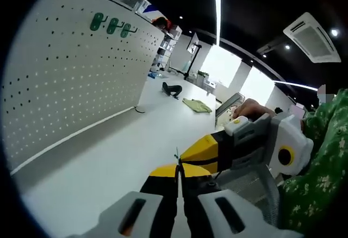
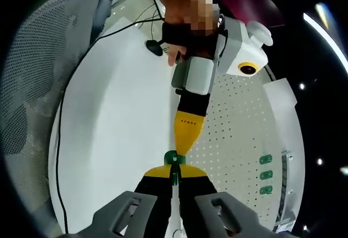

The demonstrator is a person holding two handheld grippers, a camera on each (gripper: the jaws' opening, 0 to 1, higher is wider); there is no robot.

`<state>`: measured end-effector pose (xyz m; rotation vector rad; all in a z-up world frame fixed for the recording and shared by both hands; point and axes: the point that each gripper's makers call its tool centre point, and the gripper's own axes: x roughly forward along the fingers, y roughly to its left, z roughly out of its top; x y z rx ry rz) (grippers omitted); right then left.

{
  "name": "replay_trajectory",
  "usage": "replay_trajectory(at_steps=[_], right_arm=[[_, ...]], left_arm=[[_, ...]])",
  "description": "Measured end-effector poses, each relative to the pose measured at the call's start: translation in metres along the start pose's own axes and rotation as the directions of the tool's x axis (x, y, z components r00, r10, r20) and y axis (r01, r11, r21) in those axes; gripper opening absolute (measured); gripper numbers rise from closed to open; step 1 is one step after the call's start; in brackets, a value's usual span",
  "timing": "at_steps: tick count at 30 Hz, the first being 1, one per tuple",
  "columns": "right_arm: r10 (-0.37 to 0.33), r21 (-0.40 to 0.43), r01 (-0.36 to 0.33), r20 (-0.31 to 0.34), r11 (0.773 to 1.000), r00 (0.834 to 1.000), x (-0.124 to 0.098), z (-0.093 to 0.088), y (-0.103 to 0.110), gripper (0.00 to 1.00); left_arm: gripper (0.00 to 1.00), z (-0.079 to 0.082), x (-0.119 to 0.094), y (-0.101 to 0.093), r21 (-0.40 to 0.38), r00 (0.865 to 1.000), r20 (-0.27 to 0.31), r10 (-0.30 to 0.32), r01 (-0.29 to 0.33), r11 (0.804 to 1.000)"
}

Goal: Insert the hook assembly into the mounting plate slot until the hook locks in place.

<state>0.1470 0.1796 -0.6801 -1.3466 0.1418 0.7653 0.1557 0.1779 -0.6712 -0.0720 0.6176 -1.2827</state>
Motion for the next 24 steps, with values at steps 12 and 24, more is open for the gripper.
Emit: replay_trajectory(at_steps=[12,24], right_arm=[[-0.063,0.151,0.063,-0.003,0.986,0.998,0.002,-0.002,-0.018,0.01],[-0.107,0.230,0.105,-0.004,0.968,0.994,-0.004,-0.003,-0.037,0.01]], left_arm=[[0.03,0.016,-0.008,0.001,0.376,0.994,0.069,0.082,-0.102,0.921],[0.11,0.023,-0.026,0.004,0.372,0.975,0.195,0.109,-0.177,0.911]])
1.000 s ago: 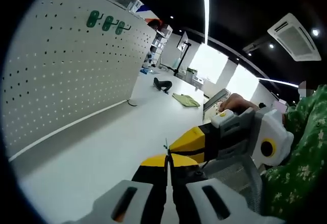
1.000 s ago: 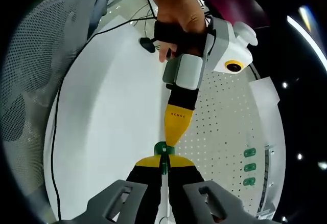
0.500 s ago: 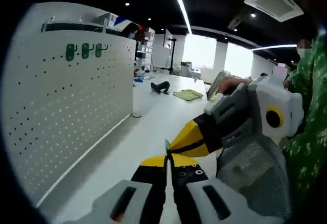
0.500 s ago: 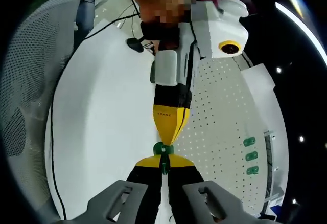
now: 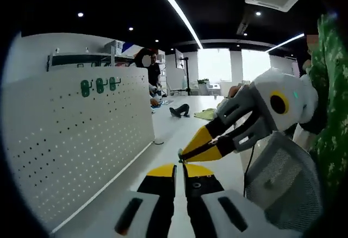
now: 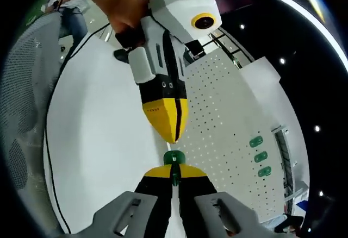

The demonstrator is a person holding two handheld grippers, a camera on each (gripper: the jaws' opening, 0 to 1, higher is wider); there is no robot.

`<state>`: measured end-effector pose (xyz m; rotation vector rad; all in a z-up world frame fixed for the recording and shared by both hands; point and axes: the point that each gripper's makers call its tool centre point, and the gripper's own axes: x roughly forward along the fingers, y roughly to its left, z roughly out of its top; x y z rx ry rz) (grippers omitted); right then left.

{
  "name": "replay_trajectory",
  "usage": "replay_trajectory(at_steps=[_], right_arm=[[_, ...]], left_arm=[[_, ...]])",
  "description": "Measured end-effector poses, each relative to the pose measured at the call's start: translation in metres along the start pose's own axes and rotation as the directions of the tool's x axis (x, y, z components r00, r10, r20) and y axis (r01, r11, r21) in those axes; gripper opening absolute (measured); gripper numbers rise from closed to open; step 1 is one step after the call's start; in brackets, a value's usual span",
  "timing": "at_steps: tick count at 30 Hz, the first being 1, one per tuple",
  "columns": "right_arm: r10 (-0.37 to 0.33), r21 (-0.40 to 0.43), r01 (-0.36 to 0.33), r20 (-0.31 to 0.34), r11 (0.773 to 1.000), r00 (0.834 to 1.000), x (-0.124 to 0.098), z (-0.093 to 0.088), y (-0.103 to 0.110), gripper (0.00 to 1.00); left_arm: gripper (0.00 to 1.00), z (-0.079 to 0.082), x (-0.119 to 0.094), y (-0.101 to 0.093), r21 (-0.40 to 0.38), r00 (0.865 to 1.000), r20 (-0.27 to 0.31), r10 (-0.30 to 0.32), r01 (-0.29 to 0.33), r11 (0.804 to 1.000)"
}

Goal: Insert the hook assembly into the mounting plate slot until the hook locks in place.

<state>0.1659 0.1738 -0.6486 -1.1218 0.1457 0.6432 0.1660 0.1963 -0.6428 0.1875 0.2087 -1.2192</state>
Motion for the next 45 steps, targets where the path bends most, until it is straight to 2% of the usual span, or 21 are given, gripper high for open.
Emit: replay_trajectory(at_steps=[2,6,9,10,14,19,22,23,24,26,27,29,30,31,34,35,37,38,39,42,45], right_arm=[[-0.006,0.019,0.006,0.007,1.000,1.000,-0.002,0.003,-0.002,0.01],[-0.010,0.053,0.009,0.021,0.999,1.000,-0.004,0.008,-0.005,0.01],[-0.010,0.093,0.007,0.031,0.996,0.999,-0.006,0.012,-0.006,0.01],[-0.010,0.134,0.004,0.043,0.991,0.999,-0.007,0.014,-0.006,0.01],[0.003,0.269,-0.023,0.075,0.963,0.997,-0.009,0.020,-0.009,0.01],[0.014,0.436,-0.069,0.129,0.897,0.992,-0.013,0.028,-0.014,0.01],[0.025,0.529,-0.109,0.165,0.842,0.986,-0.015,0.031,-0.016,0.01],[0.036,0.587,-0.141,0.188,0.797,0.982,-0.016,0.034,-0.016,0.01],[0.035,0.618,-0.154,0.201,0.771,0.979,-0.017,0.034,-0.018,0.01],[0.033,0.654,-0.167,0.212,0.738,0.977,-0.018,0.034,-0.020,0.01],[0.032,0.681,-0.182,0.226,0.709,0.974,-0.019,0.035,-0.020,0.01],[0.019,0.737,-0.213,0.262,0.642,0.965,-0.022,0.038,-0.024,0.01],[0.022,0.766,-0.237,0.280,0.597,0.960,-0.023,0.040,-0.024,0.01],[0.023,0.785,-0.258,0.297,0.563,0.955,-0.024,0.041,-0.024,0.01],[0.016,0.827,-0.305,0.338,0.472,0.941,-0.026,0.045,-0.026,0.01],[0.020,0.832,-0.314,0.344,0.458,0.939,-0.027,0.046,-0.025,0.01],[0.014,0.853,-0.348,0.372,0.389,0.928,-0.028,0.048,-0.026,0.01],[0.020,0.861,-0.373,0.391,0.345,0.920,-0.029,0.050,-0.025,0.01],[0.023,0.866,-0.387,0.400,0.316,0.916,-0.030,0.050,-0.025,0.01],[0.005,0.877,-0.400,0.414,0.268,0.910,-0.030,0.049,-0.028,0.01],[0.005,0.883,-0.394,0.406,0.254,0.914,-0.029,0.046,-0.027,0.01]], left_arm=[[0.20,-0.001,-0.003,-0.001,0.010,1.000,0.013,0.009,-0.009,1.000],[0.30,-0.003,-0.006,-0.006,0.029,0.999,0.036,0.013,-0.014,0.999],[0.30,-0.005,-0.006,-0.006,0.039,0.999,0.049,0.018,-0.020,0.999],[0.30,-0.006,-0.007,-0.007,0.041,0.998,0.054,0.020,-0.022,0.999],[0.29,-0.003,-0.007,-0.008,0.035,0.996,0.088,0.023,-0.026,0.999],[0.28,-0.001,-0.006,-0.008,0.039,0.993,0.112,0.021,-0.025,0.999],[0.28,0.006,-0.008,-0.009,0.046,0.990,0.144,0.006,-0.013,0.999],[0.28,0.008,-0.009,-0.009,0.039,0.988,0.155,0.000,-0.006,0.999],[0.28,0.010,-0.009,-0.009,0.030,0.986,0.165,-0.004,-0.001,1.000],[0.28,0.014,-0.011,-0.009,0.020,0.983,0.184,-0.012,0.008,1.000],[0.28,0.017,-0.011,-0.010,0.015,0.981,0.194,-0.019,0.016,1.000],[0.27,0.019,-0.011,-0.010,0.006,0.979,0.204,-0.025,0.024,1.000],[0.27,0.020,-0.011,-0.011,0.002,0.977,0.209,-0.030,0.030,1.000],[0.27,0.021,-0.011,-0.011,0.000,0.977,0.212,-0.034,0.035,0.999],[0.26,0.026,-0.011,-0.015,-0.005,0.971,0.231,-0.057,0.060,0.998],[0.26,0.026,-0.011,-0.016,-0.002,0.970,0.234,-0.063,0.065,0.998],[0.25,0.027,-0.010,-0.018,-0.001,0.970,0.232,-0.076,0.078,0.997],[0.24,0.025,-0.010,-0.019,0.002,0.971,0.224,-0.080,0.082,0.997],[0.23,0.025,-0.010,-0.019,0.005,0.972,0.220,-0.084,0.085,0.996],[0.21,0.024,-0.009,-0.020,0.007,0.973,0.214,-0.084,0.085,0.996],[0.18,0.027,-0.010,-0.020,-0.007,0.971,0.224,-0.089,0.093,0.996]])
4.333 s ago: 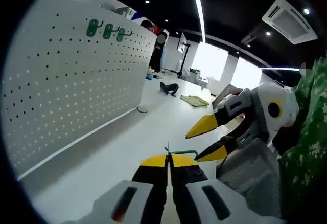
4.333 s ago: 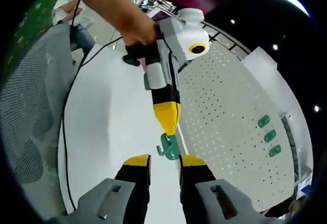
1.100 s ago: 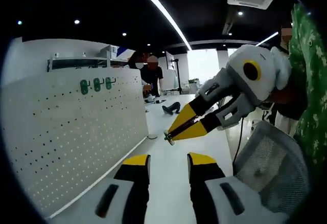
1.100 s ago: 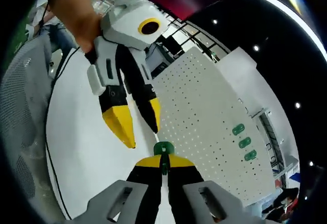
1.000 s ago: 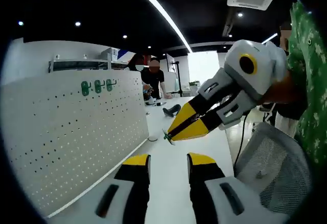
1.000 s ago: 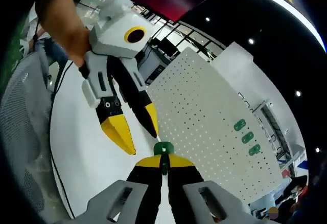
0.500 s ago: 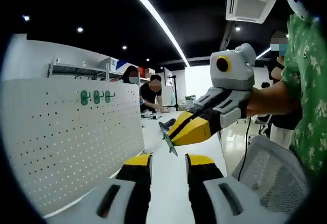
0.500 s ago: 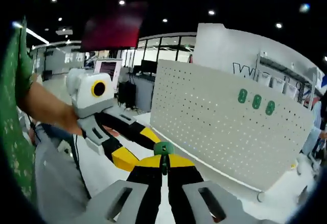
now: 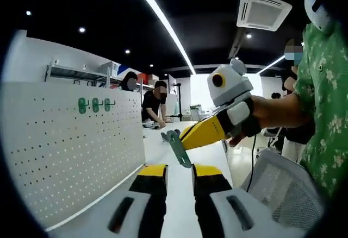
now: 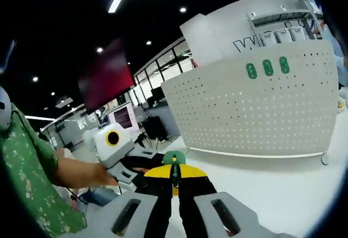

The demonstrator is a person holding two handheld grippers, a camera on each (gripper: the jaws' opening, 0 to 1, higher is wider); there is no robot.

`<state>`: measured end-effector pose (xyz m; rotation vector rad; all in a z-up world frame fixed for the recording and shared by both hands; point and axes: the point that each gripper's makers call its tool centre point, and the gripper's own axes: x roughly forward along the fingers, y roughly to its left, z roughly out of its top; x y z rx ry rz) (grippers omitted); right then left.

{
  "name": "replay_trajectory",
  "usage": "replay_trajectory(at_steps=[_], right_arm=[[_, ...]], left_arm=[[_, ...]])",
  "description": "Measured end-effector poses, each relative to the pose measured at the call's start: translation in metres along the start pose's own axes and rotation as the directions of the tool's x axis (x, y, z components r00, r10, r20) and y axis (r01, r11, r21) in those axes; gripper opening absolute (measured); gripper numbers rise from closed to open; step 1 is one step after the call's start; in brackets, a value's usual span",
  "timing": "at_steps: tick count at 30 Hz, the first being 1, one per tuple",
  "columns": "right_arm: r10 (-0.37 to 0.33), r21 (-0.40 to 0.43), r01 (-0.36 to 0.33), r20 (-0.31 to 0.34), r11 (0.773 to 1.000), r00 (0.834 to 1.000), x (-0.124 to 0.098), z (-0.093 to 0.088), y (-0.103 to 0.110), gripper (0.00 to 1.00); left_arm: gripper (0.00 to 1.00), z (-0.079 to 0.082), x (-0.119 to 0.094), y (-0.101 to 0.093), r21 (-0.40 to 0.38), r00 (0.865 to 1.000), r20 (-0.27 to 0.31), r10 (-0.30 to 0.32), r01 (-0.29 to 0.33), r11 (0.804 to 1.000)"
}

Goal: Insert the hook assembly into the mounting plate slot until the hook locks in place.

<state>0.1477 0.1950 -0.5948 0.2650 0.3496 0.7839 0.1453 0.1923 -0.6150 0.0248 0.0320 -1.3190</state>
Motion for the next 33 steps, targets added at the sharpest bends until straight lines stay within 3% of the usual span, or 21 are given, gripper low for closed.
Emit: replay_trajectory(at_steps=[4,5,7,8,13,16,22,29,33], right_arm=[[0.003,0.003,-0.003,-0.004,1.000,1.000,0.000,-0.001,0.001,0.01],[-0.006,-0.005,0.006,0.000,1.000,1.000,-0.001,-0.001,-0.001,0.01],[-0.022,-0.014,0.022,0.012,1.000,1.000,-0.002,0.001,-0.002,0.01],[-0.036,-0.019,0.037,0.019,0.999,0.999,-0.002,0.002,-0.004,0.01],[-0.122,-0.038,0.124,0.048,0.992,0.991,-0.001,0.005,-0.016,0.01],[-0.125,-0.041,0.127,0.049,0.991,0.991,0.000,0.005,-0.016,0.01],[-0.150,-0.091,0.153,0.040,0.984,0.988,-0.002,0.005,-0.018,0.01],[-0.163,-0.088,0.167,0.045,0.982,0.986,-0.002,0.005,-0.019,0.01],[-0.168,-0.096,0.171,0.044,0.980,0.985,-0.002,0.005,-0.018,0.01]], left_arm=[[0.20,0.003,-0.001,-0.010,-0.006,0.998,0.023,-0.065,0.065,0.998],[0.21,0.003,-0.001,-0.008,-0.009,0.998,0.017,-0.055,0.055,0.998],[0.17,-0.003,-0.003,0.004,0.001,0.999,-0.031,0.028,-0.028,1.000],[0.13,-0.002,-0.004,0.009,0.043,0.997,-0.040,0.068,-0.067,0.997],[0.10,0.000,0.002,0.004,0.176,0.987,-0.088,0.138,-0.121,0.977],[0.10,-0.003,0.007,0.001,0.157,0.984,-0.103,0.142,-0.125,0.980],[0.07,0.002,0.006,0.007,0.110,0.983,-0.080,0.167,-0.158,0.981],[0.06,0.007,0.008,0.006,0.139,0.982,-0.072,0.173,-0.162,0.977],[0.04,0.007,0.007,0.006,0.101,0.981,-0.076,0.179,-0.171,0.980]])
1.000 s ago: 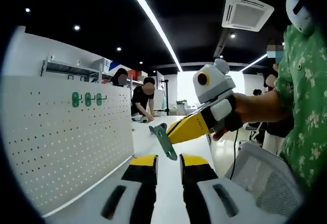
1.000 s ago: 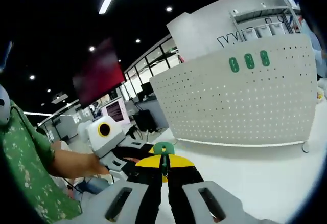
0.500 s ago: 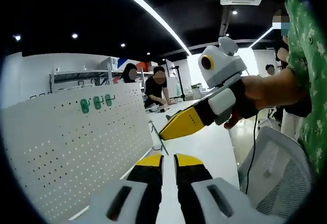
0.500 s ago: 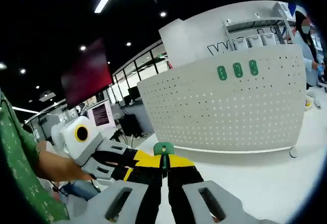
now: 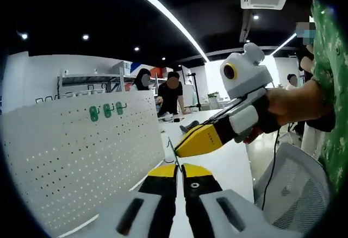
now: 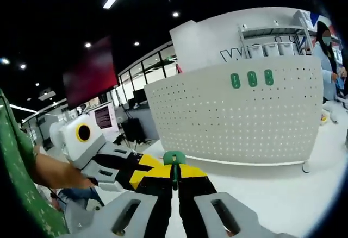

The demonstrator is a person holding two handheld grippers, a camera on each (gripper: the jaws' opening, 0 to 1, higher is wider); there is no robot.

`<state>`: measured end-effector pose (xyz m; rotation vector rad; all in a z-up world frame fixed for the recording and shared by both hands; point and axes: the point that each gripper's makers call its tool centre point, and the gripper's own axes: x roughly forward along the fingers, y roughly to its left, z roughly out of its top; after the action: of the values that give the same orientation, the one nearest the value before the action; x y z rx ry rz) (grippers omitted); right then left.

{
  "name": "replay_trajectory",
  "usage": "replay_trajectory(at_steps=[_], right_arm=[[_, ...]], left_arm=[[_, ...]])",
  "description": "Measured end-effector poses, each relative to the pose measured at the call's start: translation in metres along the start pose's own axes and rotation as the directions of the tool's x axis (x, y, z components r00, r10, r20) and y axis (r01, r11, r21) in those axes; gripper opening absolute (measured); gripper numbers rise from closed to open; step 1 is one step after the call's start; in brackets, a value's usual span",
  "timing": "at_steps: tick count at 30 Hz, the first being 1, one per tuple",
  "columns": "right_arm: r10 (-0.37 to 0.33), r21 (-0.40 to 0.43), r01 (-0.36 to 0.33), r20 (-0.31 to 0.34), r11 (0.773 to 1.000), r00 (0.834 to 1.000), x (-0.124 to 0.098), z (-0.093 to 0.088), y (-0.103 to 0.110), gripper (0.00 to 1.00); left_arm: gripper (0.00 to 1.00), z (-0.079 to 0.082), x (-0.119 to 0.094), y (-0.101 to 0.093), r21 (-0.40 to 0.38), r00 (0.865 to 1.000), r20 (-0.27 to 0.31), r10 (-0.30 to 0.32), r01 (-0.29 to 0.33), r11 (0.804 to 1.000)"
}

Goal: Insert the hook assembly into the mounting plate slot until the hook locks in place.

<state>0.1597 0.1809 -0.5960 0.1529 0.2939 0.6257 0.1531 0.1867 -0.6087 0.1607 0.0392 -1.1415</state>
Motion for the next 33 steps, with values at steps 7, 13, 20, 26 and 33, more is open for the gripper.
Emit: replay_trajectory(at_steps=[7,13,20,26,33], right_arm=[[-0.055,-0.195,0.052,-0.010,0.979,0.998,-0.003,0.001,0.004,0.01],[-0.068,-0.248,0.067,0.003,0.966,0.998,-0.003,0.005,0.007,0.02],[-0.088,-0.295,0.094,0.034,0.951,0.996,-0.001,0.010,0.008,0.02],[-0.096,-0.380,0.110,0.056,0.919,0.994,0.000,0.016,0.012,0.03],[-0.102,-0.386,0.111,0.044,0.916,0.994,0.004,0.019,0.008,0.03]], left_arm=[[0.02,0.002,-0.001,0.001,-0.037,1.000,0.005,0.011,-0.011,0.999],[0.02,0.007,-0.004,0.003,-0.107,1.000,0.027,0.015,-0.012,0.994],[0.02,0.009,-0.006,0.007,-0.230,0.998,0.061,0.021,-0.007,0.973],[0.02,0.009,-0.005,0.011,-0.361,0.995,0.093,0.030,0.005,0.933],[0.02,0.007,-0.003,0.013,-0.401,0.994,0.106,0.037,0.008,0.916]])
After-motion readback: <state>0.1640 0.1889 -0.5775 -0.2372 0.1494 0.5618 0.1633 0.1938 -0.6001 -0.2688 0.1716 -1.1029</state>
